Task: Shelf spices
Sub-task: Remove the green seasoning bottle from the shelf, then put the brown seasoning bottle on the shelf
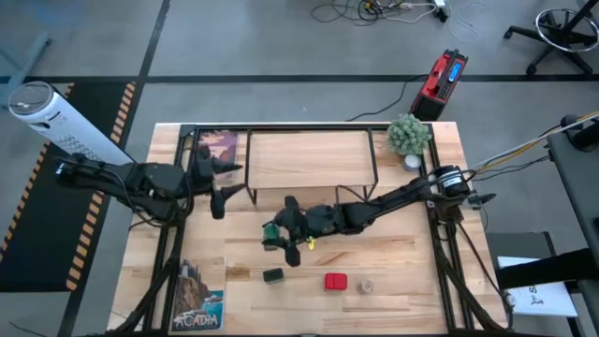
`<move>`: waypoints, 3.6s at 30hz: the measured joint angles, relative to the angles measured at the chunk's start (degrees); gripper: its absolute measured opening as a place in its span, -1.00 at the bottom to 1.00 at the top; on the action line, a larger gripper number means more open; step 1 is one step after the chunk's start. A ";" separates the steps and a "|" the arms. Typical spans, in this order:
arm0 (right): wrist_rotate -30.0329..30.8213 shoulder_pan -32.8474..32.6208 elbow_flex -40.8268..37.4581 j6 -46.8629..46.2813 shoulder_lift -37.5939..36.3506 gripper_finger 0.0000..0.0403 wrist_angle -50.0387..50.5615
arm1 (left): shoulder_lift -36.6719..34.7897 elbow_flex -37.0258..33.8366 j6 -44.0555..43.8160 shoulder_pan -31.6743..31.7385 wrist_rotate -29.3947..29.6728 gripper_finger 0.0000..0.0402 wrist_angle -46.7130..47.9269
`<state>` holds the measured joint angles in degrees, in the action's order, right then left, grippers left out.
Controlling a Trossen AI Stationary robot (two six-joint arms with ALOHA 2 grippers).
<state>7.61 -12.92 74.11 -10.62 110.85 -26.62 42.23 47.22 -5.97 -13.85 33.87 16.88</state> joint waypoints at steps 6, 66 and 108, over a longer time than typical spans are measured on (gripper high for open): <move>6.57 -1.21 0.54 0.20 0.92 -0.10 -0.02 | -0.01 0.00 10.93 0.02 4.65 0.13 -14.65; 10.55 1.83 8.90 2.25 12.29 0.26 11.86 | 0.45 -0.04 14.29 0.07 4.52 0.05 -18.53; 14.32 -14.95 8.70 4.97 -16.10 0.04 40.03 | 6.91 5.32 8.25 0.00 2.01 0.10 -11.66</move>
<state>21.93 -27.87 82.81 -5.65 94.75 13.41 49.14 52.54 2.28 -13.85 35.89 5.22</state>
